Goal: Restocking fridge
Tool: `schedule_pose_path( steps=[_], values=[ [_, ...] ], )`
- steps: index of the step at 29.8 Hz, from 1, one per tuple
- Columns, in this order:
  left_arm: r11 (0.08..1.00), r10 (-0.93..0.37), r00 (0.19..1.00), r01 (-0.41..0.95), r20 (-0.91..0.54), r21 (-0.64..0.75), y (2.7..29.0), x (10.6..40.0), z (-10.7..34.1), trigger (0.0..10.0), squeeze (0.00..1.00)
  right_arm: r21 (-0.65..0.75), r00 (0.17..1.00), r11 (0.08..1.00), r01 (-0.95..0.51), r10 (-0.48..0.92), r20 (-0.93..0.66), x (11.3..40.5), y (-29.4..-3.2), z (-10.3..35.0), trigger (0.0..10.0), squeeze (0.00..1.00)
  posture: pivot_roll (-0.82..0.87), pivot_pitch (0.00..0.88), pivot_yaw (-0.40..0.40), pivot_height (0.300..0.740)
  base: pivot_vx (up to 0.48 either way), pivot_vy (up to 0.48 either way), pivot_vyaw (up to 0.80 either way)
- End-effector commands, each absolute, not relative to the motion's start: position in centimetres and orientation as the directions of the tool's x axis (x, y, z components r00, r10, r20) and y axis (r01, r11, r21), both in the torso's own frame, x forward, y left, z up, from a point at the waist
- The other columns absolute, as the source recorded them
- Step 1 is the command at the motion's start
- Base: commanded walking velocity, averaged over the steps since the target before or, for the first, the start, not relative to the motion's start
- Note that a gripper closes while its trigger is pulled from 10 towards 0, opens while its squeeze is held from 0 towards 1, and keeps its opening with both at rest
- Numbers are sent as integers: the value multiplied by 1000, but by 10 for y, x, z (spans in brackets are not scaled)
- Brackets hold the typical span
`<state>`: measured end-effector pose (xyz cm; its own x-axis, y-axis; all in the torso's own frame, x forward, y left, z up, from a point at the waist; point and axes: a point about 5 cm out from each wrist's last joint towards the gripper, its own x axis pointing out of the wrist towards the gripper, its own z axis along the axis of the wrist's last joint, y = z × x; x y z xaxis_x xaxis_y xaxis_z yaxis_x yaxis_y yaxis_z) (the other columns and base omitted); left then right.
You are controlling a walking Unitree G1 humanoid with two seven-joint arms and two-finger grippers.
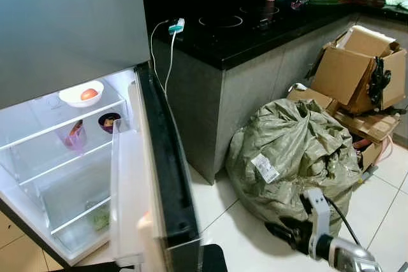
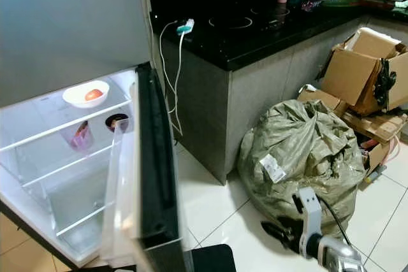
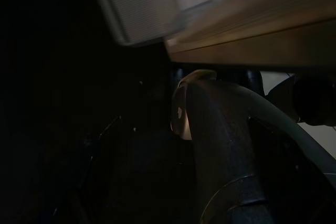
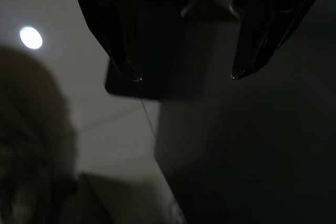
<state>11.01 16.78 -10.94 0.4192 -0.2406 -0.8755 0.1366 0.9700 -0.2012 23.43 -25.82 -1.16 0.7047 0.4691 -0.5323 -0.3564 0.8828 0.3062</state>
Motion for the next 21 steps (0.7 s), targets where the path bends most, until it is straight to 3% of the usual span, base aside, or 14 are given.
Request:
schedule_pose_path(
  steps=[1,9,21],
  values=[
    [967,-251,358,139,-899,-215,163,94,-114,10000,0,285,686,900,-331,437,-581,226,-260,-19,10000,0,-76,0,-23,740,0,0,0],
    [965,-258,356,139,-898,-222,161,93,-115,10000,0,229,620,944,-237,328,-712,195,-256,-49,10000,0,-74,0,-22,740,0,0,684],
    [966,-255,353,140,-900,-218,162,93,-115,10000,0,236,629,941,-243,338,-700,198,-253,-48,10000,0,-76,0,-21,740,0,0,782]
  ],
)
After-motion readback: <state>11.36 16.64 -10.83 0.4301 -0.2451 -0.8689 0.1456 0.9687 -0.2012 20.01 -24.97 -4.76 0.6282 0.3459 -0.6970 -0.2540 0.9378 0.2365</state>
